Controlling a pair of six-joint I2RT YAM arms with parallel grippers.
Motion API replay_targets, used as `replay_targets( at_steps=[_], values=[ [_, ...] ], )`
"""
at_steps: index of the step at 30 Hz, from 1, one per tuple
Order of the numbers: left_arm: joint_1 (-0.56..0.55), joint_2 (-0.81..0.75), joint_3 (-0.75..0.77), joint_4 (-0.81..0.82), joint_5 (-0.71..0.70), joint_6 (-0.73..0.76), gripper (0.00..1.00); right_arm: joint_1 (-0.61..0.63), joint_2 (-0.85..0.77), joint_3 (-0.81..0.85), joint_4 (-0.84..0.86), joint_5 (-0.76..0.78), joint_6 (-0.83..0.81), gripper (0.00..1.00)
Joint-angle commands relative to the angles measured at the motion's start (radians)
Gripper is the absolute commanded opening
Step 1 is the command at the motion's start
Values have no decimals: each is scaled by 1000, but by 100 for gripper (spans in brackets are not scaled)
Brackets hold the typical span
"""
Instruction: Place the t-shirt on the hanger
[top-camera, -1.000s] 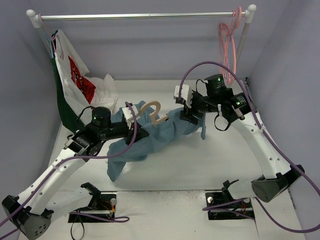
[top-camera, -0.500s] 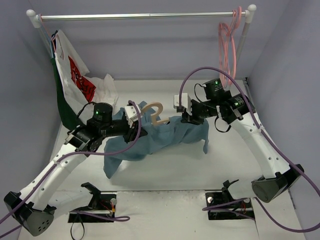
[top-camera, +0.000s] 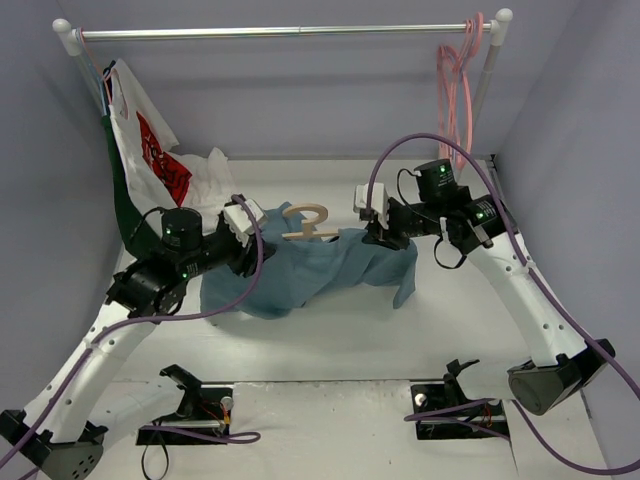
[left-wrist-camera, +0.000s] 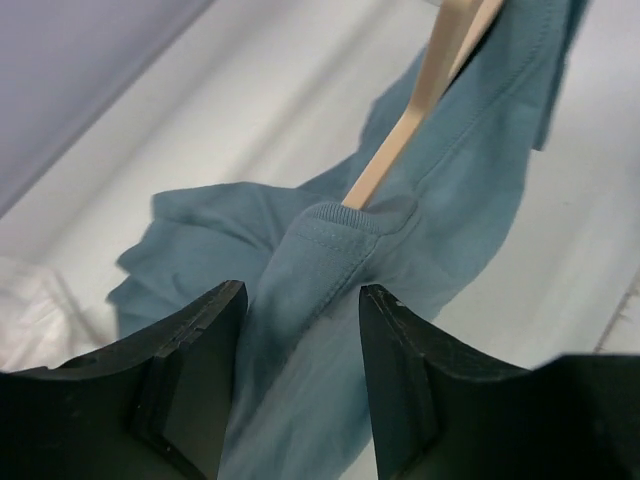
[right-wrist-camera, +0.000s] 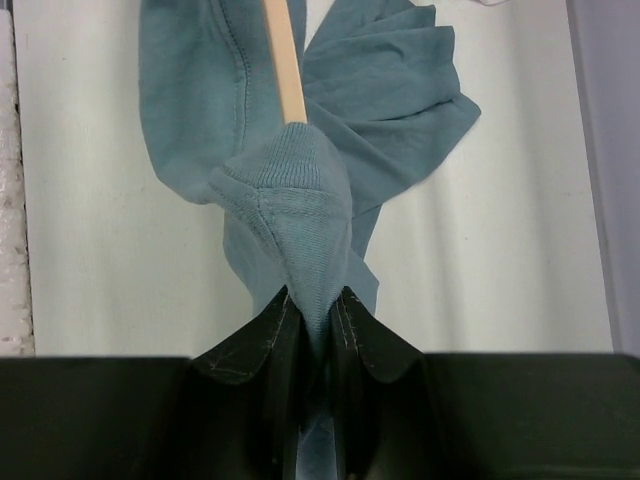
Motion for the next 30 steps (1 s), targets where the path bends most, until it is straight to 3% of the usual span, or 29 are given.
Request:
replay_targets(
  at_steps=[1, 6, 11, 14, 19, 25, 28, 30],
  values=[
    [26, -41, 55, 4, -143, 20, 48, -21, -40, 3, 140, -14, 69, 0],
    [109, -49, 72, 27, -336, -48, 53, -30, -45, 23, 219, -25, 157, 0],
    [135, -12, 197, 1, -619, -193, 57, -33, -43, 64, 444, 1, 321, 0],
    [135, 20, 283, -76, -687, -252, 57, -33, -2, 177, 537, 35, 434, 0],
    [135, 12, 309, -116, -731, -295, 57, -33, 57, 427, 638, 53, 536, 0],
    [135, -6, 293, -102, -717, -336, 57, -33, 67, 526, 822, -2, 677, 0],
    [135, -6, 273, -97, -685, -376, 57, -30, 17, 408, 888, 13, 718, 0],
    [135, -6, 257, -88, -677, -410, 57, -30, -60, 229, 1000, 52, 756, 0]
  ],
)
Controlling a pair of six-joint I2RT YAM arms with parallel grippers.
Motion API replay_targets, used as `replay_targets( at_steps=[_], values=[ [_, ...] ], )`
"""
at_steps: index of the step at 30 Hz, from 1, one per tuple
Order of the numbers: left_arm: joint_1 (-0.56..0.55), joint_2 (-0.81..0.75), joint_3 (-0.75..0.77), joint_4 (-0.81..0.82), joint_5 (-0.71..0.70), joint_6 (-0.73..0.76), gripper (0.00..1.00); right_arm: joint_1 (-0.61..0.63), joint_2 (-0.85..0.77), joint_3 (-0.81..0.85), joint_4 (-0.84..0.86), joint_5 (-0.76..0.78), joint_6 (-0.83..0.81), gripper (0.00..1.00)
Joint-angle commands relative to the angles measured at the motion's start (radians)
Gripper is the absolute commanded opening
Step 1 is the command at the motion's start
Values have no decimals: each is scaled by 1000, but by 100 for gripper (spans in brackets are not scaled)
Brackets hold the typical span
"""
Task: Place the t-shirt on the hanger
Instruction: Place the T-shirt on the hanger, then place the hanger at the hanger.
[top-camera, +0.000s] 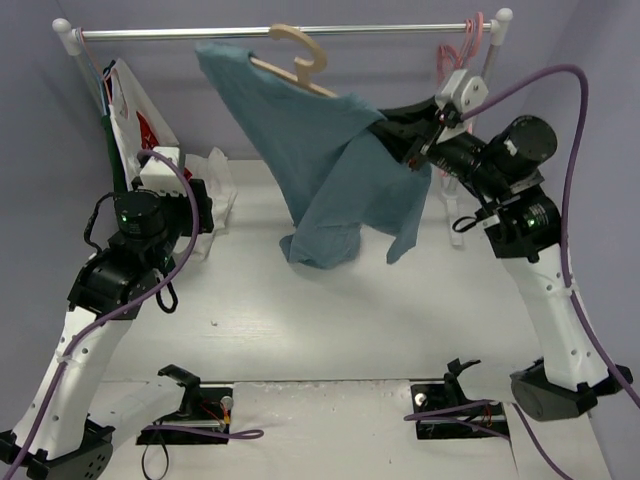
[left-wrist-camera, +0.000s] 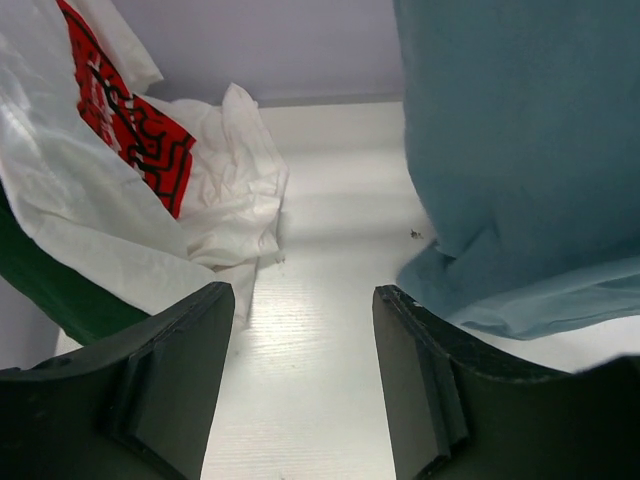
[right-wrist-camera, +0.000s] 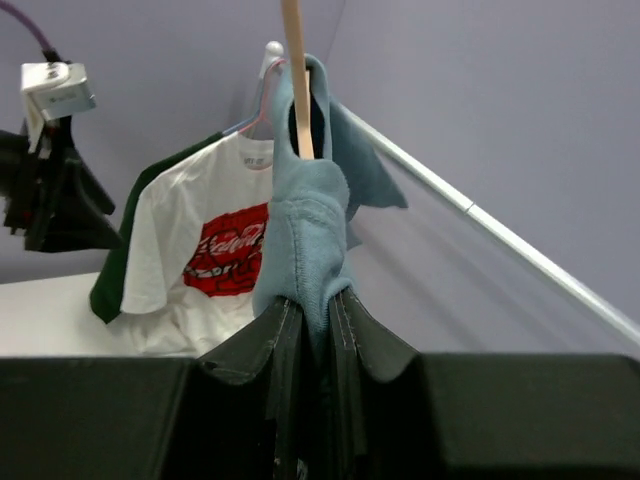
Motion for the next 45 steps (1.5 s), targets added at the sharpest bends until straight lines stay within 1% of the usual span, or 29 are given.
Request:
replay_targets(
  at_steps=[1, 3, 6, 11, 12, 16, 19, 20, 22, 23, 32, 35, 41, 45],
  values=[
    [3, -5, -6, 50, 23, -80, 57, -2, -87, -166, 281, 42, 107, 0],
    [3, -4, -6, 39, 37, -109, 57, 0, -122, -261, 309, 99, 135, 0],
    [3, -2, -9, 25, 55, -140, 57, 6, -140, -337, 330, 139, 160, 0],
    [3, -7, -38, 10, 61, -167, 57, 12, -96, -334, 333, 159, 216, 0],
    [3, -10, -45, 7, 62, -177, 57, 14, -87, -329, 336, 191, 220, 0],
    [3, -19, -74, -1, 66, -189, 57, 18, -24, -276, 350, 279, 255, 0],
    [3, -22, -80, -21, 62, -197, 57, 20, 65, -227, 346, 346, 281, 0],
    [3, -24, -82, -35, 60, -198, 57, 20, 91, -172, 331, 361, 292, 0],
    [3, -27, -85, -44, 57, -198, 57, 21, 160, -118, 307, 395, 307, 0],
    [3, -30, -89, -50, 54, -198, 57, 21, 178, -74, 306, 394, 307, 0],
    [3, -62, -134, -55, 52, -198, 57, 23, 376, 128, 284, 421, 359, 0],
    [3, -68, -140, -53, 54, -198, 57, 24, 406, 143, 320, 421, 361, 0],
    [3, -77, -155, -56, 57, -195, 57, 24, 467, 203, 300, 429, 397, 0],
    [3, -82, -169, -59, 65, -198, 57, 24, 482, 192, 286, 418, 424, 0]
  ],
)
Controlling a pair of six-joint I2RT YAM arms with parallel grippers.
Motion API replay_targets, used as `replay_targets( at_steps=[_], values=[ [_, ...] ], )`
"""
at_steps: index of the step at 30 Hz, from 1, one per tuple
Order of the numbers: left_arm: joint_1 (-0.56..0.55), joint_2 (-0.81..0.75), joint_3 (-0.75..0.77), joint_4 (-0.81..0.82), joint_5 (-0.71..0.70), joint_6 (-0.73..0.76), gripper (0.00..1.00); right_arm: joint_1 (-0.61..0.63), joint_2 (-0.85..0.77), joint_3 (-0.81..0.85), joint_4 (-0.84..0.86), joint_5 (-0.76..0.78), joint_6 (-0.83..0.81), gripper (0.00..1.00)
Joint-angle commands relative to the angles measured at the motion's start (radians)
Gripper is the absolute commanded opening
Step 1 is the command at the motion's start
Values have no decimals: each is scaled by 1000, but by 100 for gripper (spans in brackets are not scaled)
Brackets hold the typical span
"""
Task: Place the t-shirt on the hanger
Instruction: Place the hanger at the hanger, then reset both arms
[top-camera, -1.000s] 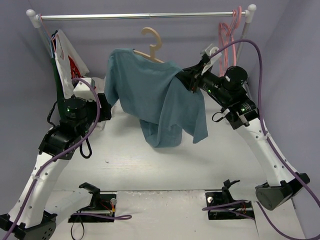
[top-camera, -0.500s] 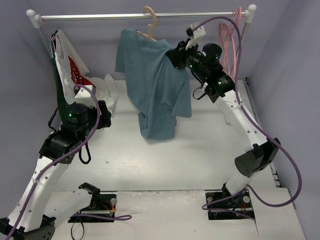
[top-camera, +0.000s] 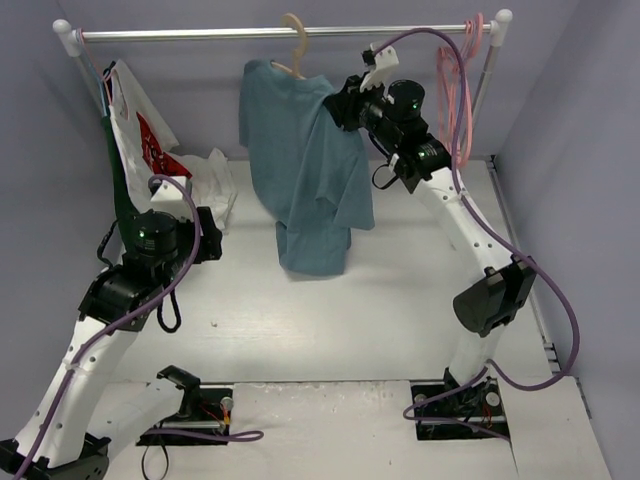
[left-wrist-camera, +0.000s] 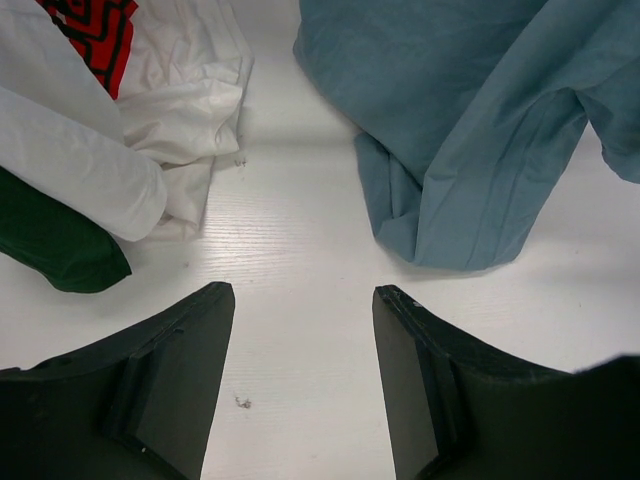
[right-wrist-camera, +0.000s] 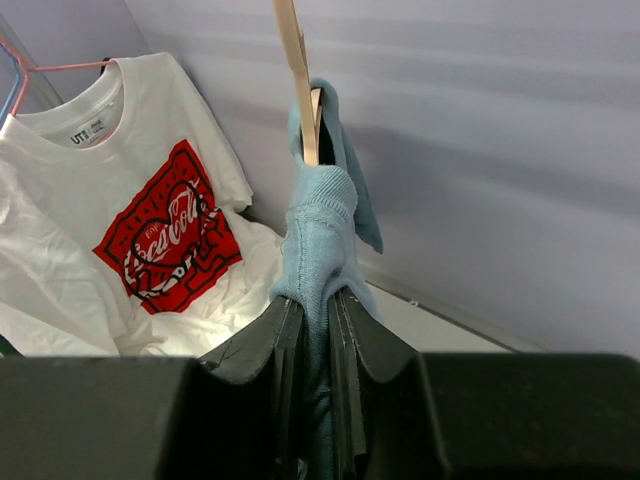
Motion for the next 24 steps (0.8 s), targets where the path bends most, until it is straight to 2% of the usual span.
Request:
replay_targets(
  at_steps=[1, 2, 3, 4, 5, 7, 8, 14, 18, 24],
  values=[
    [3, -5, 6, 27, 5, -10, 57, 6, -27, 51, 164, 4, 42, 0],
    [3, -5, 4, 25, 5, -10, 57, 6, -32, 27, 164, 4, 44, 1],
    [3, -5, 4, 22, 4, -10, 57, 7, -36, 12, 166, 6, 44, 7],
    [3, -5, 6, 19, 5, -10, 57, 9, -50, -7, 169, 7, 44, 14],
    [3, -5, 6, 16, 5, -10, 57, 10, -58, -40, 172, 7, 44, 26],
    [3, -7, 7, 15, 5, -10, 57, 12, -85, -76, 176, 7, 39, 35],
    [3, -7, 10, 13, 5, -10, 57, 12, -96, -93, 180, 6, 35, 51],
    [3, -13, 15, -14, 1, -4, 57, 12, -225, -223, 138, 38, -39, 87],
    [3, -22, 21, -42, 1, 7, 57, 12, -378, -389, 137, 94, -108, 100],
    [3, -45, 56, -134, -4, 28, 58, 10, -710, -657, 6, 277, -154, 100]
  ],
)
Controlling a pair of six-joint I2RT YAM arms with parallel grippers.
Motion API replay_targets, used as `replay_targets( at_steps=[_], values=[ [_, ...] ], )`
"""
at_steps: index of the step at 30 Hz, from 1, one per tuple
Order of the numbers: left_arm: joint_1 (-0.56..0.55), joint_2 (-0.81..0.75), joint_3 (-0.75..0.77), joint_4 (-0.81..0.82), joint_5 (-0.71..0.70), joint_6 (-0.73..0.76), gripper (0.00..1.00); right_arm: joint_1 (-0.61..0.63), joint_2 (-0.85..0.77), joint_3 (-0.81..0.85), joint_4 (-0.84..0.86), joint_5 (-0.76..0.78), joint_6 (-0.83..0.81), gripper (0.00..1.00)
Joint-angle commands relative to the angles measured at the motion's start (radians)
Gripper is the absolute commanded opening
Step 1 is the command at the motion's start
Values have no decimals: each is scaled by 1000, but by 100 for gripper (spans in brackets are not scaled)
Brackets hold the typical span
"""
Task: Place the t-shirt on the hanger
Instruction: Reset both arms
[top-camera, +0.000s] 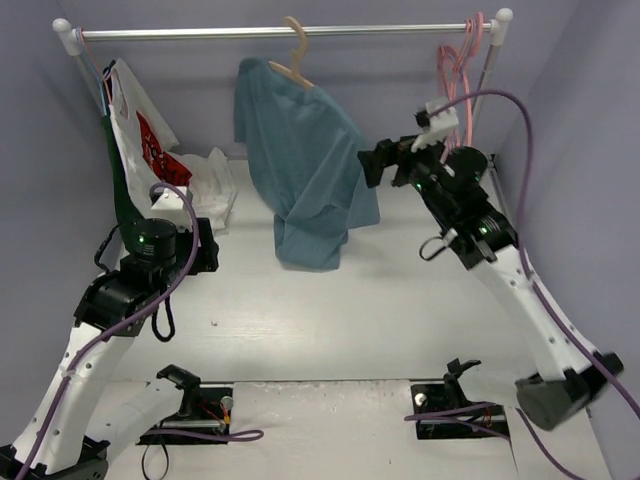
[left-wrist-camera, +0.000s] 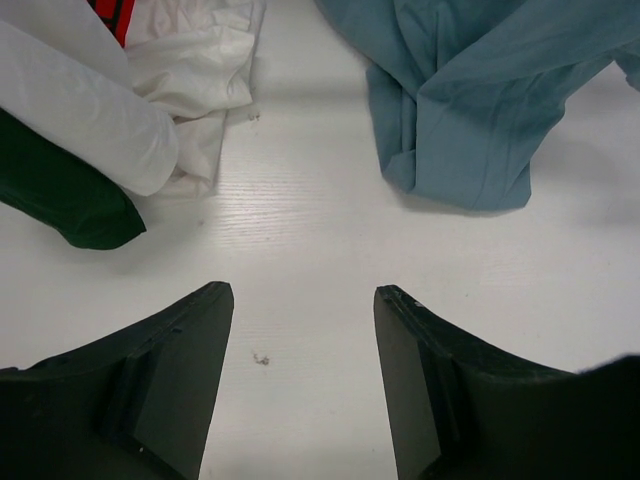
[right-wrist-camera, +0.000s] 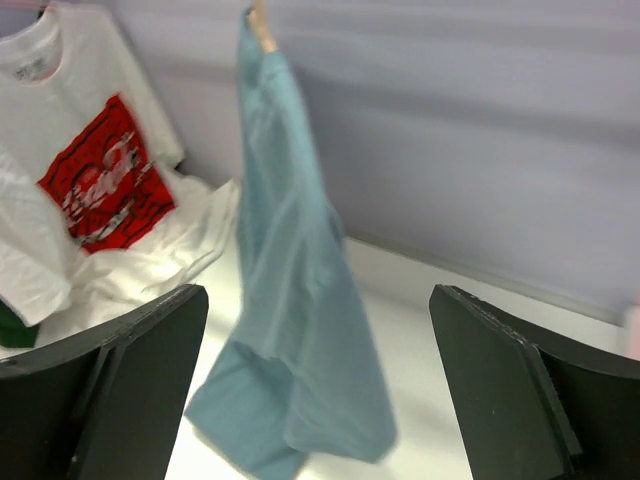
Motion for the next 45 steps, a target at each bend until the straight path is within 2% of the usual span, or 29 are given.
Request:
replay_targets(
  at_steps=[1, 6, 9, 15, 21, 25, 31, 45],
  values=[
    [3, -30, 68, -37, -9, 30, 60, 3, -225, -182, -4, 177, -47, 100],
    [3, -70, 68, -109, -23, 47, 66, 3, -519, -419, -42, 250, -39, 100],
    [3, -110, 41, -129, -29, 55, 74, 3, -639, -507, -111, 279, -1, 100],
    [3, -219, -111, -102, -64, 58, 75, 3, -809, -607, -243, 353, 89, 100],
    [3, -352, -274, -51, -77, 61, 75, 4, -927, -668, -254, 425, 163, 100],
    [3, -443, -353, -16, -77, 52, 75, 4, -943, -668, -246, 437, 178, 100],
    [3, -484, -449, 26, -80, 9, 75, 6, -935, -676, -235, 436, 188, 100],
    [9, -472, -473, 47, -89, 16, 75, 4, -920, -694, -217, 431, 191, 100]
  ],
)
